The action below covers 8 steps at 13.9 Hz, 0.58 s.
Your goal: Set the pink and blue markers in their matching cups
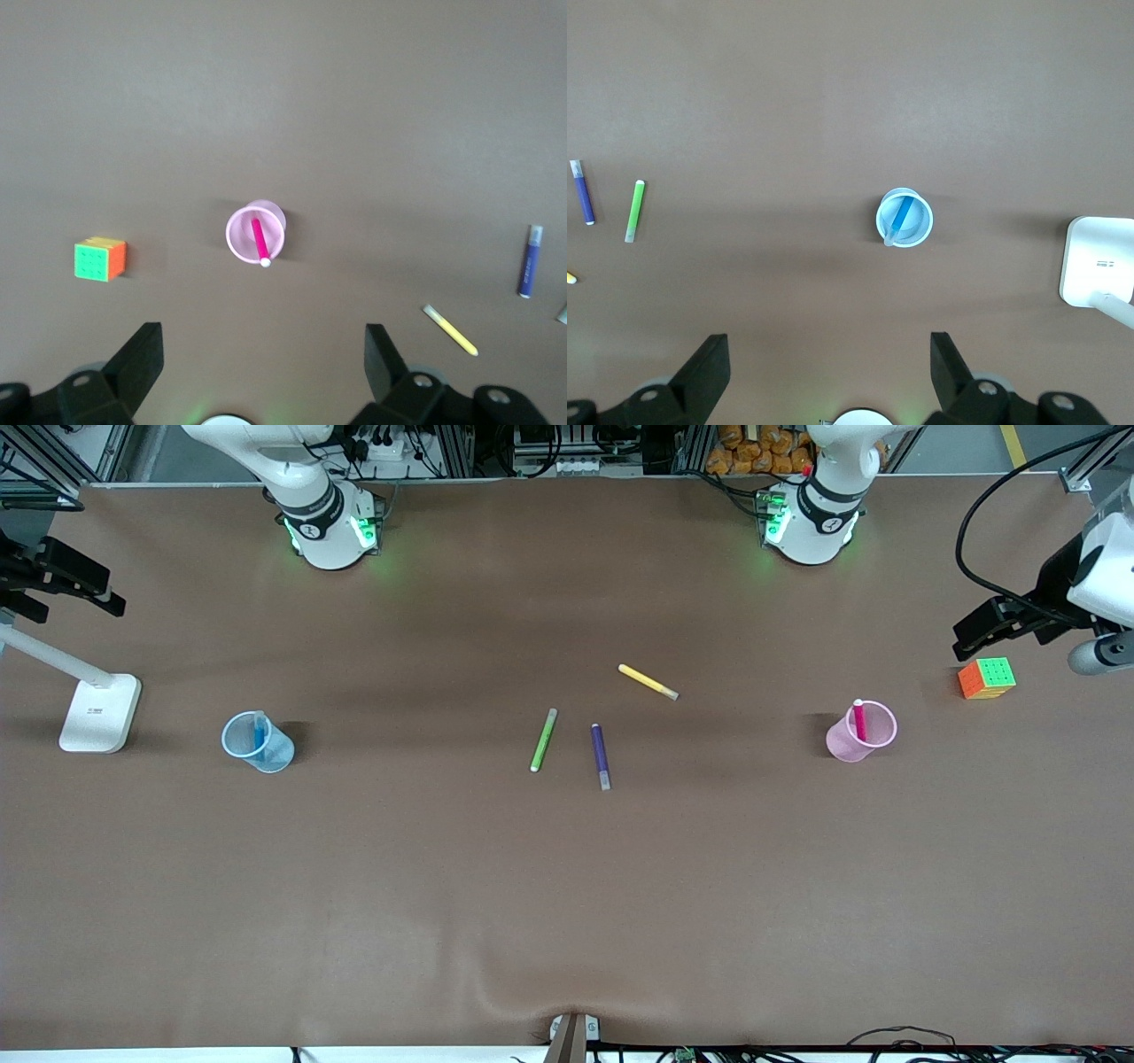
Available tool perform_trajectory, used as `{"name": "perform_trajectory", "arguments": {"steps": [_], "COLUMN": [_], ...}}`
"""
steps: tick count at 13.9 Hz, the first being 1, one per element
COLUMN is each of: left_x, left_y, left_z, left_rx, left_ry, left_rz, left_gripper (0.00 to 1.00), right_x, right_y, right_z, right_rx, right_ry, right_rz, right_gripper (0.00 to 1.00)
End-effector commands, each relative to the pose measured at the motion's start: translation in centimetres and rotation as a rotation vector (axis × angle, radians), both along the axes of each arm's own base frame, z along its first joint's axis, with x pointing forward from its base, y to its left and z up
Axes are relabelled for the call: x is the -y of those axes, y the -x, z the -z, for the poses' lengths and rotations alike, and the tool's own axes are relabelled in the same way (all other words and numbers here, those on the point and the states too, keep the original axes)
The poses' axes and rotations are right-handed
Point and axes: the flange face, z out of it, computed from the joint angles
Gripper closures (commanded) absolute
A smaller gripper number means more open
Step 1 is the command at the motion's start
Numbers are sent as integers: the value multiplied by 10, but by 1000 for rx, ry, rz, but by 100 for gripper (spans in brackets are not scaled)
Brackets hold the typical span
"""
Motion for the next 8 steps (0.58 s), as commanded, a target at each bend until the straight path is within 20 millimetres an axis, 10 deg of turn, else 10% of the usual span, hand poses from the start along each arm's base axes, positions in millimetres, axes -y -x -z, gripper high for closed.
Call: {"name": "perform_trajectory", "arguments": {"steps": [1,8], "left_x": [-29,-5], "left_y": [31,54], "left_z": [-8,-21], "left_rx": [21,14], "left_ry": [39,2], "left_rz": [-46,-58], "left_gripper": [0,0], "right_x": [5,7], "right_y": [-2,2], "right_z": [-3,0], "right_rx": [1,-37], "right_ry": [17,13], "right_rz": [-13,-12], "right_gripper": [0,0]}}
